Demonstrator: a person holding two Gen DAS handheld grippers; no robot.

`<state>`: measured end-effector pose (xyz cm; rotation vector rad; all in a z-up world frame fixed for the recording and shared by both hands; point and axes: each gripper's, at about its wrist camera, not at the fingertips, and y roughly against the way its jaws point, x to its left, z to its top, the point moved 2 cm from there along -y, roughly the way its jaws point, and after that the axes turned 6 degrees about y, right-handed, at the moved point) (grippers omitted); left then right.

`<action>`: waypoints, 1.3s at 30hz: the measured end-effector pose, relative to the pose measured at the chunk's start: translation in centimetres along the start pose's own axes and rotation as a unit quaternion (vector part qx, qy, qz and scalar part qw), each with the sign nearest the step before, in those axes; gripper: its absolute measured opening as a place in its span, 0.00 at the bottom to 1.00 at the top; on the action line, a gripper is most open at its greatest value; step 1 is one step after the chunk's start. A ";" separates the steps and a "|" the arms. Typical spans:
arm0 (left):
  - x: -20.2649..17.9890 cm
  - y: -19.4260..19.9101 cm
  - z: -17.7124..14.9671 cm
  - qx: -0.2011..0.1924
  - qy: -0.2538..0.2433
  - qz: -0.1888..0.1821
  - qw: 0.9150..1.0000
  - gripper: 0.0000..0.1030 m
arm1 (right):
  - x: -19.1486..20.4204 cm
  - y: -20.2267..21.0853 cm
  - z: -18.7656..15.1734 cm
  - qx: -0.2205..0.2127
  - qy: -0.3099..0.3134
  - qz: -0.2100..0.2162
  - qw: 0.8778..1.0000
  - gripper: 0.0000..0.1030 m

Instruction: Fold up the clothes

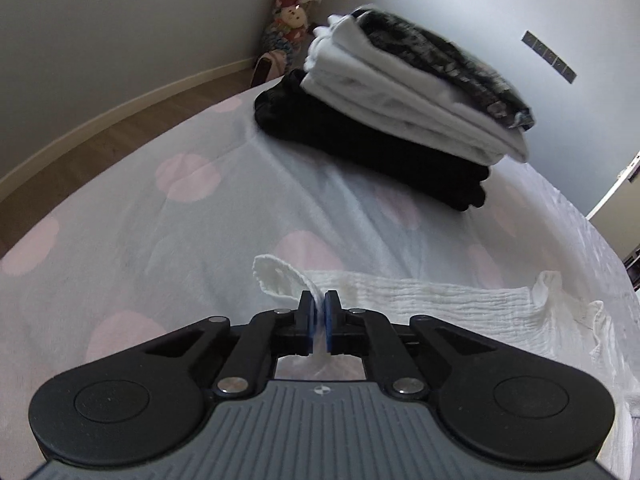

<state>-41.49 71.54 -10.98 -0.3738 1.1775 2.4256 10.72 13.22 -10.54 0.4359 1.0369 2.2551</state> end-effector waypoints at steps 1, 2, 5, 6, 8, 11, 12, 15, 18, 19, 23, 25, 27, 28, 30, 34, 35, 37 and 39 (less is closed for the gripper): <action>-1.4 0.9 0.6 -0.006 -0.011 -0.009 1.000 0.05 | 0.0 -0.1 0.0 0.001 0.000 0.002 1.000 0.52; -2.9 1.8 1.3 -0.011 -0.023 -0.018 1.000 0.05 | 0.0 -0.1 -0.1 0.003 -0.001 0.004 1.000 0.52; -7.7 4.6 3.1 -0.026 -0.060 -0.042 0.997 0.05 | -0.3 -0.1 -0.2 0.001 -0.006 0.015 1.000 0.52; -9.6 5.4 3.6 -0.029 -0.073 -0.048 0.996 0.05 | -0.4 0.0 -0.3 -0.003 -0.009 0.020 1.000 0.52; -14.0 6.9 4.3 -0.033 -0.103 -0.060 0.992 0.05 | -0.8 0.2 -0.5 -0.010 -0.018 0.032 0.999 0.52; -20.2 8.1 4.7 -0.032 -0.135 -0.077 0.987 0.05 | -1.4 0.5 -0.8 -0.020 -0.032 0.048 0.998 0.52; -22.3 8.2 4.5 -0.031 -0.143 -0.084 0.986 0.05 | -1.5 0.5 -0.9 -0.022 -0.036 0.052 0.998 0.52; -28.0 8.0 3.6 -0.023 -0.164 -0.103 0.981 0.05 | -2.0 0.7 -1.2 -0.029 -0.047 0.063 0.996 0.52; -33.0 6.2 1.6 -0.003 -0.176 -0.115 0.978 0.05 | -2.2 0.9 -1.5 -0.036 -0.050 0.068 0.996 0.52; -34.3 5.3 0.9 0.004 -0.179 -0.116 0.977 0.05 | -2.2 0.9 -1.5 -0.038 -0.049 0.066 0.996 0.52; -38.1 1.0 -2.3 0.035 -0.177 -0.125 0.976 0.05 | -2.3 0.9 -1.8 -0.041 -0.050 0.059 0.996 0.51; -39.3 -1.3 -3.8 0.051 -0.173 -0.128 0.975 0.05 | -2.5 0.8 -1.9 -0.040 -0.052 0.055 0.996 0.51; -40.5 -3.6 -5.4 0.068 -0.168 -0.131 0.975 0.05 | -2.6 0.6 -2.0 -0.041 -0.054 0.056 0.996 0.48; -41.0 -4.6 -6.0 0.076 -0.166 -0.132 0.974 0.05 | -2.6 0.5 -2.0 -0.040 -0.055 0.059 0.996 0.47; -42.1 -6.4 -7.2 0.089 -0.164 -0.134 0.973 0.05 | -2.7 0.1 -2.1 -0.037 -0.058 0.065 0.996 0.47; -43.7 -9.4 -9.2 0.102 -0.173 -0.135 0.970 0.05 | -3.0 -0.5 -2.1 -0.031 -0.067 0.074 0.995 0.46; -44.0 -10.0 -9.6 0.105 -0.175 -0.134 0.970 0.05 | -3.1 -0.7 -2.1 -0.029 -0.068 0.076 0.994 0.46; -44.2 -11.1 -10.3 0.122 -0.174 -0.134 0.968 0.06 | -3.2 -1.0 -2.1 -0.025 -0.070 0.080 0.994 0.46; -44.0 -11.6 -10.7 0.136 -0.171 -0.128 0.967 0.14 | -3.3 -1.1 -2.2 -0.022 -0.074 0.083 0.994 0.46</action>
